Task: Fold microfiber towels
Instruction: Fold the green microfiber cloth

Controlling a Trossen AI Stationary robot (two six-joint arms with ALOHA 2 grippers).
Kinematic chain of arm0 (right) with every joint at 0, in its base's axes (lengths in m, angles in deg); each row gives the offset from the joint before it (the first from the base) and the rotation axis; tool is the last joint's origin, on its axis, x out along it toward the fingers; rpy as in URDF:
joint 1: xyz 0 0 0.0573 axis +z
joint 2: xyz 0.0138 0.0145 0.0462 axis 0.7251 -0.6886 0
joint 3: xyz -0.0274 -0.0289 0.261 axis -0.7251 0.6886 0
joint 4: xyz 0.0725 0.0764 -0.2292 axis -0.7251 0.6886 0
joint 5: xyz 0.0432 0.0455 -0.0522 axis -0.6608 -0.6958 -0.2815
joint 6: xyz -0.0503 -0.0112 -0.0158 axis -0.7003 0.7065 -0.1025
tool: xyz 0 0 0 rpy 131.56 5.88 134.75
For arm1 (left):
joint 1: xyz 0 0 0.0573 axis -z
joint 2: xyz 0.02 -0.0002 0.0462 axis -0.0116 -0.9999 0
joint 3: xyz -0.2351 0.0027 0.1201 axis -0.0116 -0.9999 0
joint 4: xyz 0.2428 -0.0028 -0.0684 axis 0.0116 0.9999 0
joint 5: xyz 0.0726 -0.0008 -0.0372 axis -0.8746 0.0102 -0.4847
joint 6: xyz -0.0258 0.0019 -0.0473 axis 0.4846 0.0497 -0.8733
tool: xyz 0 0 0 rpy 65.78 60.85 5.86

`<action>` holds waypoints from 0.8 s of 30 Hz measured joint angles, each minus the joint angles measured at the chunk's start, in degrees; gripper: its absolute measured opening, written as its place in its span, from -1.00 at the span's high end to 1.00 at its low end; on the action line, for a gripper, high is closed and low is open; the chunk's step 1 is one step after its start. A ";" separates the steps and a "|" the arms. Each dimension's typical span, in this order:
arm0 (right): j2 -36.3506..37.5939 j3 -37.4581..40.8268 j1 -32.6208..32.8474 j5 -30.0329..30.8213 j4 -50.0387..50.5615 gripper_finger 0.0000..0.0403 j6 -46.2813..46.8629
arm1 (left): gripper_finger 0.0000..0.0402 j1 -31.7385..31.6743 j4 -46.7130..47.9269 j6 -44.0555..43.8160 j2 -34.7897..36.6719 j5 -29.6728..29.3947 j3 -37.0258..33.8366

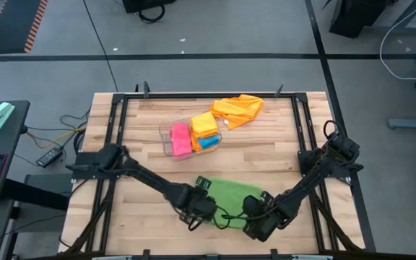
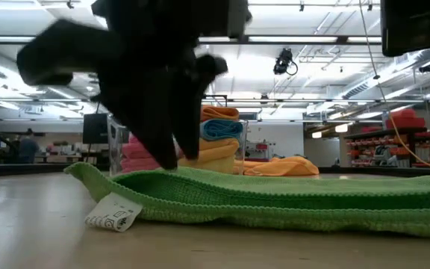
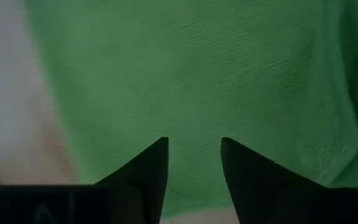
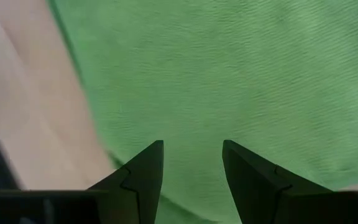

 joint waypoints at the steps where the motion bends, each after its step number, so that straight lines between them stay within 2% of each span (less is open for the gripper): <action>1: 0.00 0.00 -0.02 0.00 1.05 0.14 -1.24 | 0.25 -0.27 -0.65 0.44 -0.74 1.58 0.04; 6: 0.01 0.10 -0.79 0.62 5.47 0.14 -8.69 | 0.37 0.01 -5.13 0.59 -3.34 6.28 0.12; 10: 0.11 2.37 -2.35 0.24 5.23 0.14 -15.05 | 0.45 1.85 -9.95 0.63 -3.71 6.73 0.11; 15: 0.55 5.92 -5.44 -2.21 4.45 0.14 -22.90 | 0.50 3.58 -11.28 0.56 -3.71 6.75 0.08; 19: 0.55 6.49 -8.23 -0.77 4.86 0.14 -38.25 | 0.53 4.48 -14.71 -0.25 -3.71 6.69 0.08; 24: 0.43 6.55 -15.32 3.21 5.73 0.14 -57.83 | 0.58 4.42 -20.36 -2.00 -3.71 6.49 0.08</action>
